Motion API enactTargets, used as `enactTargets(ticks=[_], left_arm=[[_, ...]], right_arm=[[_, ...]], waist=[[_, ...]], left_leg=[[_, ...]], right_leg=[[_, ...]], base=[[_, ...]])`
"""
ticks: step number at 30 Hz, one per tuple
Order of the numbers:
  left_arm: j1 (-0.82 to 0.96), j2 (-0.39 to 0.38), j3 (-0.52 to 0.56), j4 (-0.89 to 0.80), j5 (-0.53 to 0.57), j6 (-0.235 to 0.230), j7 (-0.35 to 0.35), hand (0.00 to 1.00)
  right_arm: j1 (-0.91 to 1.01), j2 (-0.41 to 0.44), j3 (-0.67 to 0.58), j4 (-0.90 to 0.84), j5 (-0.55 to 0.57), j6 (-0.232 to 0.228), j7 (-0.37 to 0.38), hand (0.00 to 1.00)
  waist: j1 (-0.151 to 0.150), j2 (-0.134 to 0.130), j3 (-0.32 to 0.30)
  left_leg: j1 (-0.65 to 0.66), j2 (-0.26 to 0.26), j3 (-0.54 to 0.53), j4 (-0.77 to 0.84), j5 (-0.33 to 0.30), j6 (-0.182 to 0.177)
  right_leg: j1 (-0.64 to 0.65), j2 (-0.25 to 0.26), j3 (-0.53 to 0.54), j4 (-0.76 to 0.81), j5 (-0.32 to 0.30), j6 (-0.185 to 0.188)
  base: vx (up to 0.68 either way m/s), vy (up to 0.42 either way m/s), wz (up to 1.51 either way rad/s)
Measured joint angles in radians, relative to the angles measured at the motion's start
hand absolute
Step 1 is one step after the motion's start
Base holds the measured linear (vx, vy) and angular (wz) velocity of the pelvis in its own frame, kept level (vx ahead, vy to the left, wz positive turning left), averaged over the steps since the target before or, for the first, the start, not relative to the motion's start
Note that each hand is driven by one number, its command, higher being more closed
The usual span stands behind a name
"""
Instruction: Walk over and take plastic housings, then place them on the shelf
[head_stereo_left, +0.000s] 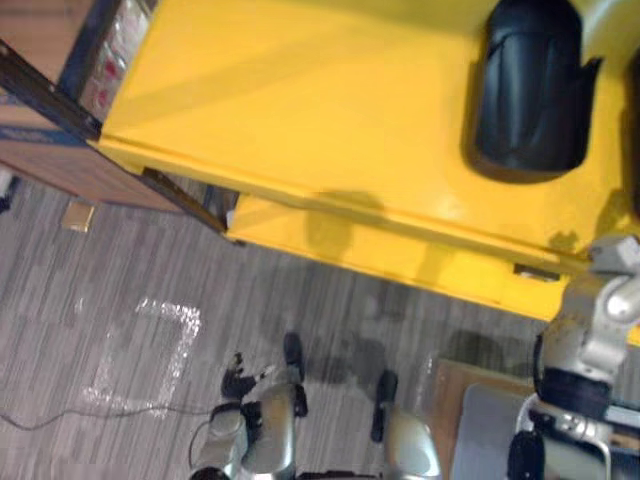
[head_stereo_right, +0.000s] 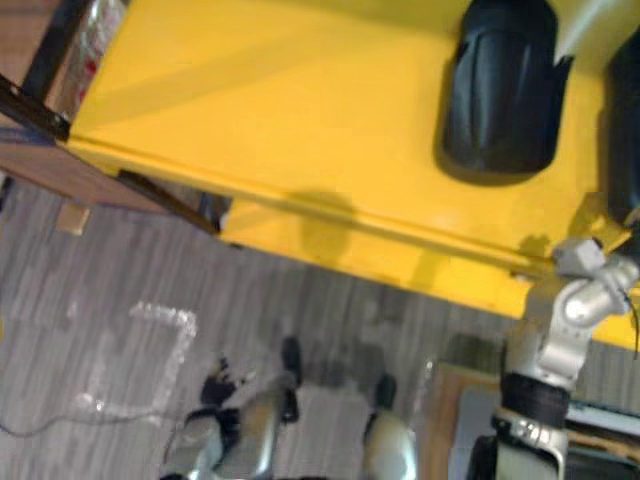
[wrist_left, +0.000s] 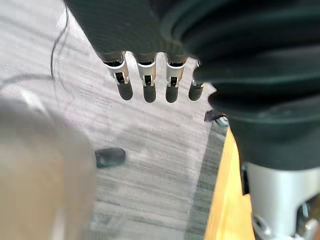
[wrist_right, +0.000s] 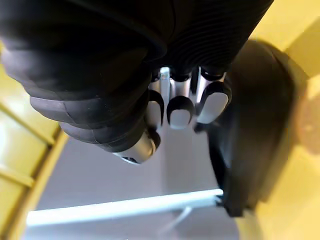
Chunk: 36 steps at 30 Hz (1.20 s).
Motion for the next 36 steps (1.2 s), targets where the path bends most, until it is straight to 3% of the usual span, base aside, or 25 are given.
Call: enactTargets(ticks=[4,9,15,25,31,32,36], left_arm=[[-0.009,0.001,-0.018,-0.005,0.0,0.003,0.009,0.0],[-0.015,0.001,-0.016,0.001,0.0,0.007,0.011,0.0],[-0.014,-0.009,0.007,0.012,-0.001,0.005,0.009,0.0],[0.01,-0.035,0.015,0.004,0.0,0.0,0.0,0.0],[0.026,-0.033,0.018,0.009,0.007,0.004,-0.001,0.0],[0.027,-0.033,0.021,0.015,0.009,0.013,-0.001,0.0],[0.058,-0.033,0.058,0.032,0.012,0.043,0.0,0.0]], right_arm=[[0.011,0.0,0.001,-0.004,-0.001,-0.001,-0.034,1.0],[0.052,0.001,0.0,-0.043,-0.035,-0.003,-0.048,1.0],[0.118,0.003,-0.033,-0.163,-0.069,-0.013,-0.067,1.0],[0.148,0.013,-0.036,-0.188,-0.069,-0.029,0.022,1.0],[0.151,0.06,-0.006,-0.229,-0.151,-0.089,0.04,1.0],[0.163,0.075,0.011,-0.251,-0.182,-0.089,0.037,0.0],[0.261,0.14,0.042,-0.25,-0.195,-0.087,0.035,0.0]], waist=[[0.0,0.0,0.0],[-0.001,0.006,0.007],[-0.024,0.017,0.014],[-0.028,0.016,0.015],[-0.034,0.011,0.001],[-0.036,0.007,-0.009],[-0.045,-0.024,-0.083]], left_leg=[[-0.008,0.001,-0.001,0.007,-0.002,-0.003],[-0.018,-0.002,0.004,0.006,-0.001,-0.011],[-0.009,0.008,0.005,-0.049,0.043,-0.022],[0.095,-0.001,0.012,-0.161,0.092,-0.031],[0.16,0.0,0.0,-0.224,0.121,-0.035],[0.165,0.0,-0.001,-0.224,0.121,-0.036],[0.189,0.001,-0.002,-0.225,0.121,-0.036]], right_leg=[[-0.015,-0.003,0.002,0.023,-0.027,-0.003],[-0.038,-0.009,0.024,0.041,-0.075,0.023],[-0.063,0.0,0.03,0.058,-0.081,0.021],[-0.005,0.004,0.028,0.047,-0.083,0.017],[0.06,0.017,0.008,0.009,-0.082,0.017],[0.07,0.017,0.003,-0.001,-0.082,0.017],[0.116,0.02,-0.005,-0.039,-0.071,0.019]], base=[[-0.05,-0.008,-0.01],[-0.06,-0.008,-0.06],[-0.03,-0.015,-0.03],[0.03,-0.008,0.0],[0.03,-0.025,0.07],[0.03,-0.018,0.06],[0.05,-0.018,0.05]])
